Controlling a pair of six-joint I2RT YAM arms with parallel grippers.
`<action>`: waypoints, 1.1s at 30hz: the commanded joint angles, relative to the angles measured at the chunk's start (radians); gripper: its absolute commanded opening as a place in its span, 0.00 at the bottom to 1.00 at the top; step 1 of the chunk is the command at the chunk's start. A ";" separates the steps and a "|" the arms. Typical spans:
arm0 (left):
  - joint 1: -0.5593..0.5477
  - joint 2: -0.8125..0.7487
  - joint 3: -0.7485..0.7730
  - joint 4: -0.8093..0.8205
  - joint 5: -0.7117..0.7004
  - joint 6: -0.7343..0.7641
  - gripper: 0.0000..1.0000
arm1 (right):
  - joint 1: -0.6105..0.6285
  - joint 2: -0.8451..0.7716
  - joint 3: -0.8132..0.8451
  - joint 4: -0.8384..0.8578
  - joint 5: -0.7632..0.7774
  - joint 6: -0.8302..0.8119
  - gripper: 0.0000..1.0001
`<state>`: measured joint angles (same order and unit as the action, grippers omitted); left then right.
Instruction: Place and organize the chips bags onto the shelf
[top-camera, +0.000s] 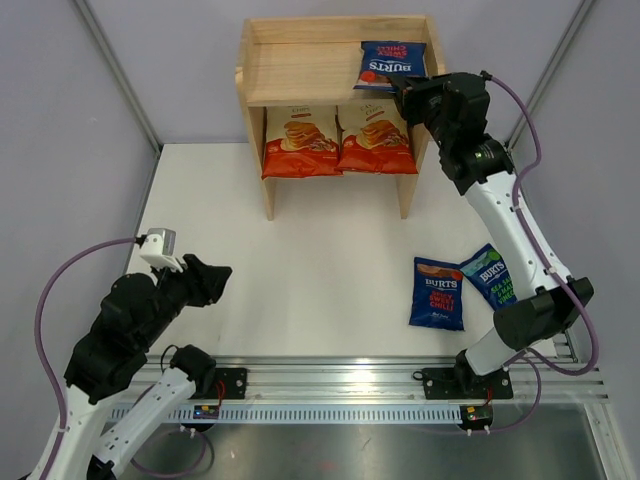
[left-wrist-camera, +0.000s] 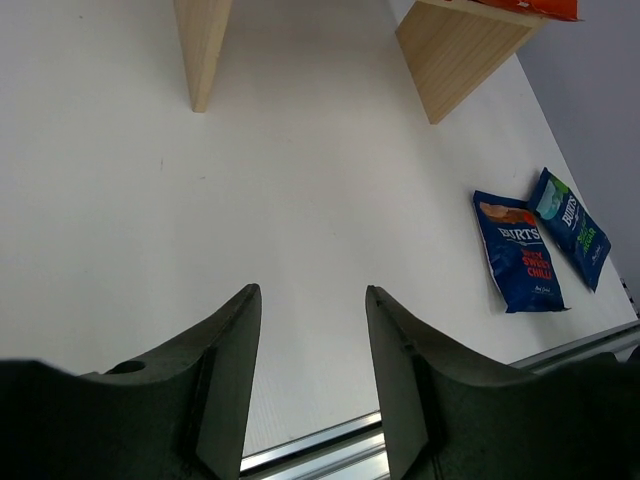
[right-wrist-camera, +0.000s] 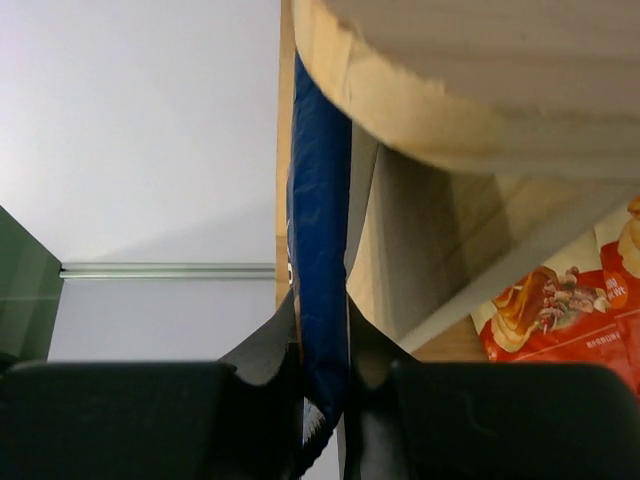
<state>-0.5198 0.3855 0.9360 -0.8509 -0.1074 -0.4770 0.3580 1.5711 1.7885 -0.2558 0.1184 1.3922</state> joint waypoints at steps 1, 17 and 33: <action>-0.002 -0.023 -0.011 0.024 0.028 0.014 0.49 | -0.027 0.053 0.098 -0.037 0.030 0.057 0.12; -0.002 -0.042 -0.013 -0.023 0.000 0.017 0.49 | -0.044 0.112 0.267 -0.295 0.027 0.030 0.50; -0.002 0.049 0.027 -0.034 0.116 -0.009 0.68 | -0.057 -0.014 0.290 -0.554 0.070 -0.134 0.92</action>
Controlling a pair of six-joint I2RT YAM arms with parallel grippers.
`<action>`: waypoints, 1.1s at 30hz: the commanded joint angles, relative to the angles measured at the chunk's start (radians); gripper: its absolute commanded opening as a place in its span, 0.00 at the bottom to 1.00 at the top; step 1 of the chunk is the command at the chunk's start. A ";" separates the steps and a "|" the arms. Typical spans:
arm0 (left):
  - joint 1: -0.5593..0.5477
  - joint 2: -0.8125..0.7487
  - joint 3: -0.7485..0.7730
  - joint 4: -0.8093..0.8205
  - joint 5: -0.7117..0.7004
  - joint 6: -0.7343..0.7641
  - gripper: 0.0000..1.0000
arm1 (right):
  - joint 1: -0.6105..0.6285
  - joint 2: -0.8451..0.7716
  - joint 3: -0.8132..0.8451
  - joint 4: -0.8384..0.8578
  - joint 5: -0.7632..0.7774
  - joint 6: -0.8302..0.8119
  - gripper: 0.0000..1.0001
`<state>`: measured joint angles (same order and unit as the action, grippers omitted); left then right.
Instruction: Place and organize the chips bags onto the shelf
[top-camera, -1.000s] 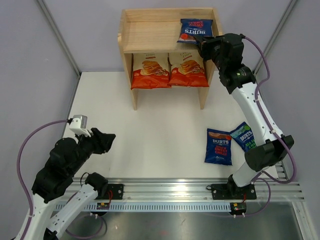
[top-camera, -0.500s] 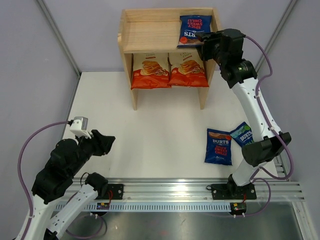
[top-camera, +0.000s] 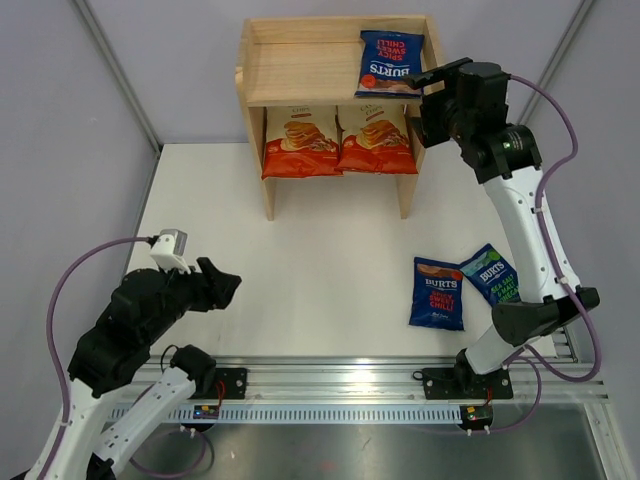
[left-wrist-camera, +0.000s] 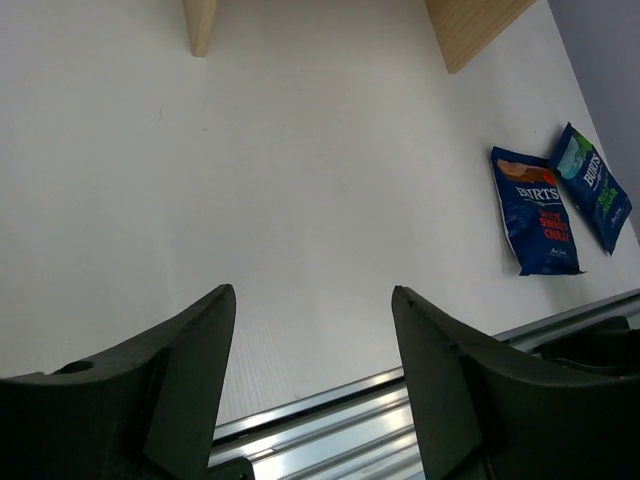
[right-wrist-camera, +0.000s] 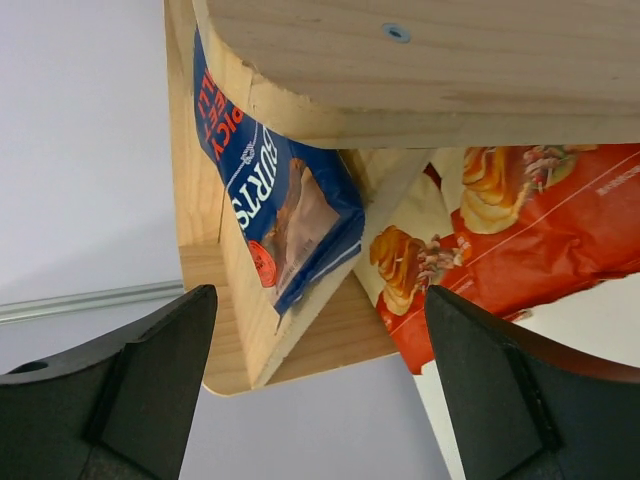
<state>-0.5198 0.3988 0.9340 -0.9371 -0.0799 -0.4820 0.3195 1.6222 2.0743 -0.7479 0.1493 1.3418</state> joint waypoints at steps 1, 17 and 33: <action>-0.002 0.049 0.025 0.061 0.115 -0.019 0.72 | -0.023 -0.074 0.010 -0.073 0.033 -0.107 0.93; -0.322 0.467 -0.210 0.805 0.151 -0.354 0.99 | -0.022 -0.995 -0.856 -0.060 -0.275 -0.742 0.99; -0.453 1.630 0.462 0.937 0.420 -0.305 0.92 | -0.023 -1.380 -1.146 0.013 -0.797 -0.521 0.98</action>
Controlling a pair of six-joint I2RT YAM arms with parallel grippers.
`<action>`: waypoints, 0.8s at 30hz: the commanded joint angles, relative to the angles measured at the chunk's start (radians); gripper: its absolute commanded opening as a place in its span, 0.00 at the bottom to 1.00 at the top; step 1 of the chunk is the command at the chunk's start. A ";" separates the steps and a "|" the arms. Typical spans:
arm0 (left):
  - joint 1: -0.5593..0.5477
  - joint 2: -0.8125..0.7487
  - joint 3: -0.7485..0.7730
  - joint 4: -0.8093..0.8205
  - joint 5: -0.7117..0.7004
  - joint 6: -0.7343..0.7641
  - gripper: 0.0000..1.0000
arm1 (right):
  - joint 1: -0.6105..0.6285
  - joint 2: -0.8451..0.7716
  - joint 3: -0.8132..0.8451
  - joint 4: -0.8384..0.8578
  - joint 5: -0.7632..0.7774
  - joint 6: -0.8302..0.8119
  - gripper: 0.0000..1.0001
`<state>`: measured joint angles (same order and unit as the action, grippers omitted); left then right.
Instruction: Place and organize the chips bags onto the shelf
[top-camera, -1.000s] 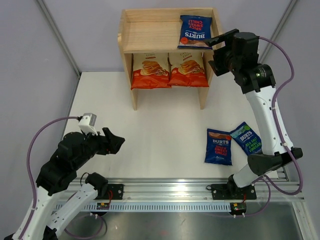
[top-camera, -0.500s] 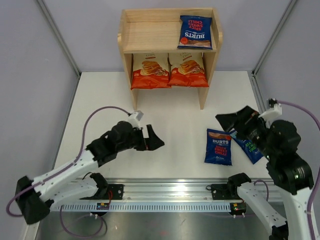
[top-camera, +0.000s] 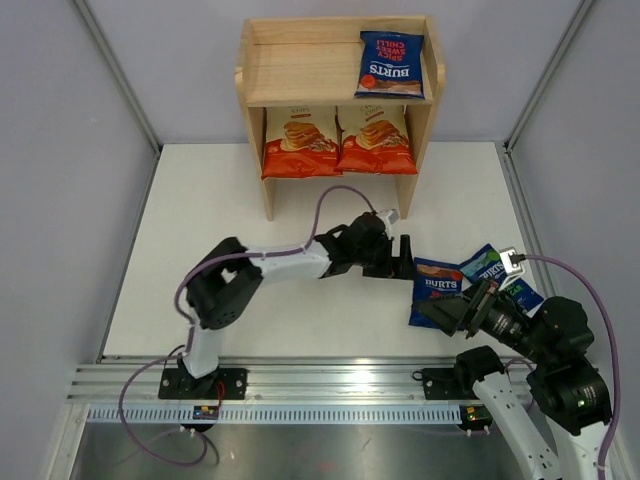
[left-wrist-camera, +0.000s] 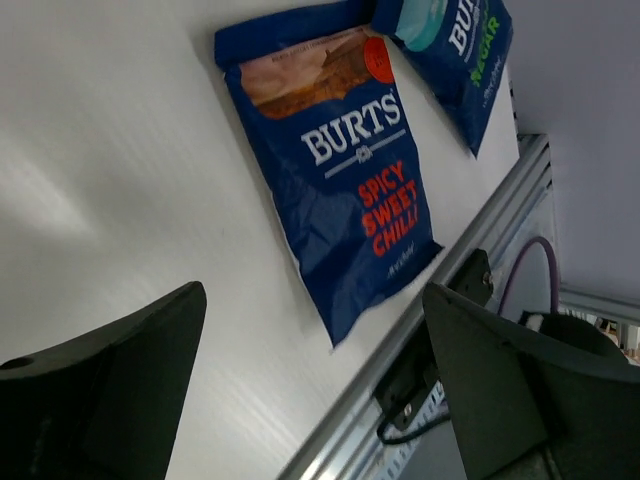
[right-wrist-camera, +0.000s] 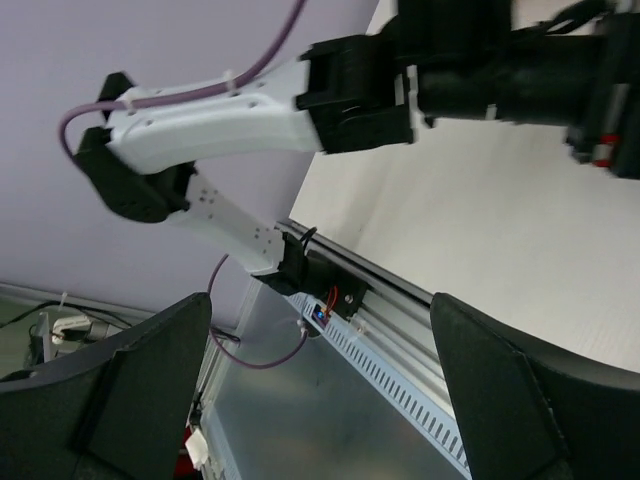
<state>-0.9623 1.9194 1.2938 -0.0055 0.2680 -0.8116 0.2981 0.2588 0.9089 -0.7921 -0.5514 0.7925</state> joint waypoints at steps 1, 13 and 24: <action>-0.012 0.142 0.160 -0.023 0.073 0.026 0.90 | -0.002 -0.018 0.028 0.018 -0.087 0.021 0.98; -0.042 0.452 0.372 -0.126 0.045 -0.040 0.84 | -0.004 -0.101 0.033 -0.016 -0.064 0.056 0.95; -0.053 0.512 0.384 -0.131 -0.061 -0.116 0.40 | -0.002 -0.158 0.044 -0.059 -0.048 0.074 0.95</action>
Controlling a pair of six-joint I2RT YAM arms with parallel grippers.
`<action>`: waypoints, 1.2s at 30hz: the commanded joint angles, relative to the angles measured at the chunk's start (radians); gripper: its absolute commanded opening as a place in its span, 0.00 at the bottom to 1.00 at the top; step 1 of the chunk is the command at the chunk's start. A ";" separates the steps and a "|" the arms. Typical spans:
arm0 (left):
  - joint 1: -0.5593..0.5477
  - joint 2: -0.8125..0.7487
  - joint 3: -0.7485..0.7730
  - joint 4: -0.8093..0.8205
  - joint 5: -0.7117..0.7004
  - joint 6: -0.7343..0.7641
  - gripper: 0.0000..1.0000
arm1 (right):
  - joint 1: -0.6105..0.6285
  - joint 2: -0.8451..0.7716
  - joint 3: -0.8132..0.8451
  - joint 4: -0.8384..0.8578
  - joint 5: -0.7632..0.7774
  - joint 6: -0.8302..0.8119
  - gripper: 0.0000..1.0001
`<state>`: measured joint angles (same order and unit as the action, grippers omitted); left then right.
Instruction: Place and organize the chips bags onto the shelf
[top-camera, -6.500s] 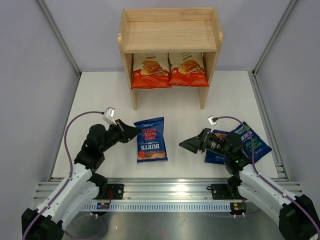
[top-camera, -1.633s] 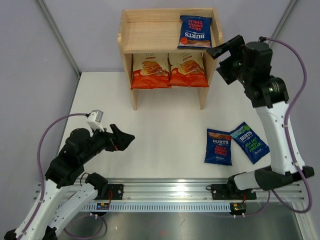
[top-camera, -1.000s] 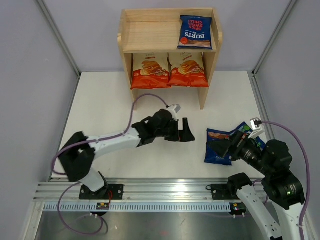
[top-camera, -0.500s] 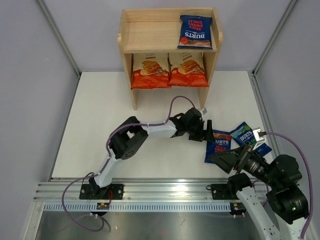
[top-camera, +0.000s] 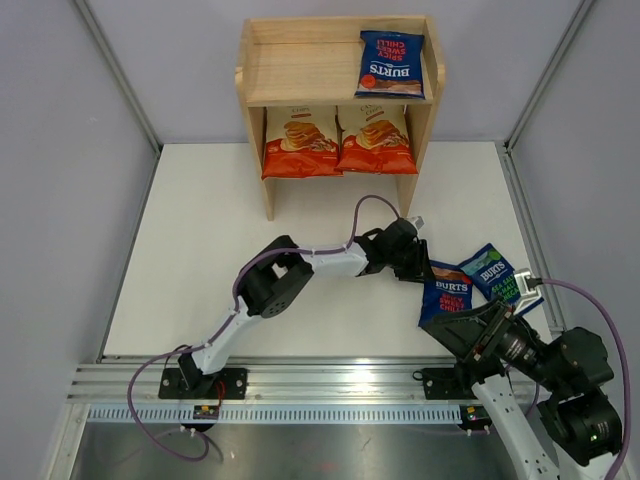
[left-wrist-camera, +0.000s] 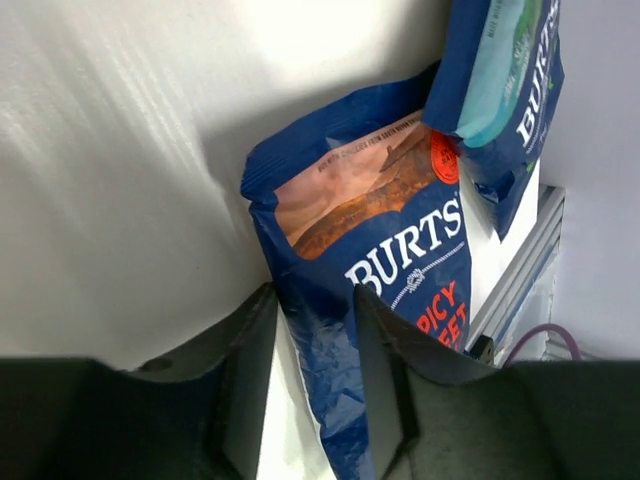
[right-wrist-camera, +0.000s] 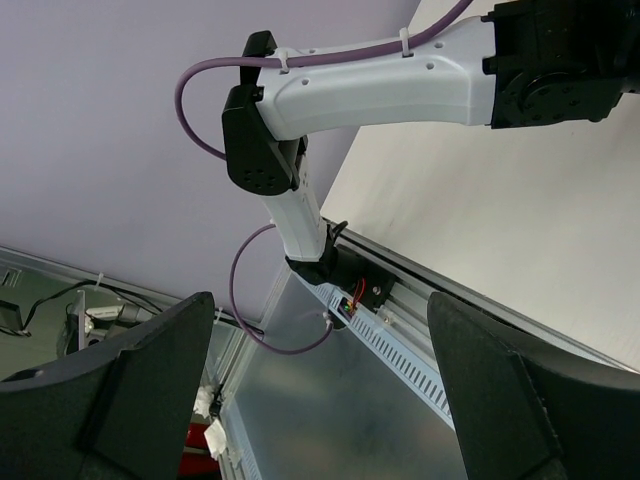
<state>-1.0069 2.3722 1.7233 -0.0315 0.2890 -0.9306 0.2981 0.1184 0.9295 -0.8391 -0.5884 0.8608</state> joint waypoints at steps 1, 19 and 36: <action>-0.013 0.053 -0.054 -0.091 -0.089 0.004 0.37 | -0.002 -0.020 0.020 -0.014 -0.011 0.006 0.95; -0.048 -0.522 -0.812 0.544 -0.485 -0.053 0.00 | -0.004 -0.097 -0.187 -0.009 0.157 -0.026 0.99; -0.048 -1.536 -1.167 0.391 -0.512 0.318 0.00 | -0.002 -0.017 -0.530 0.601 0.046 -0.042 0.95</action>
<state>-1.0550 0.9527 0.5152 0.4397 -0.2131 -0.7288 0.2981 0.0479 0.4500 -0.4923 -0.4778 0.8055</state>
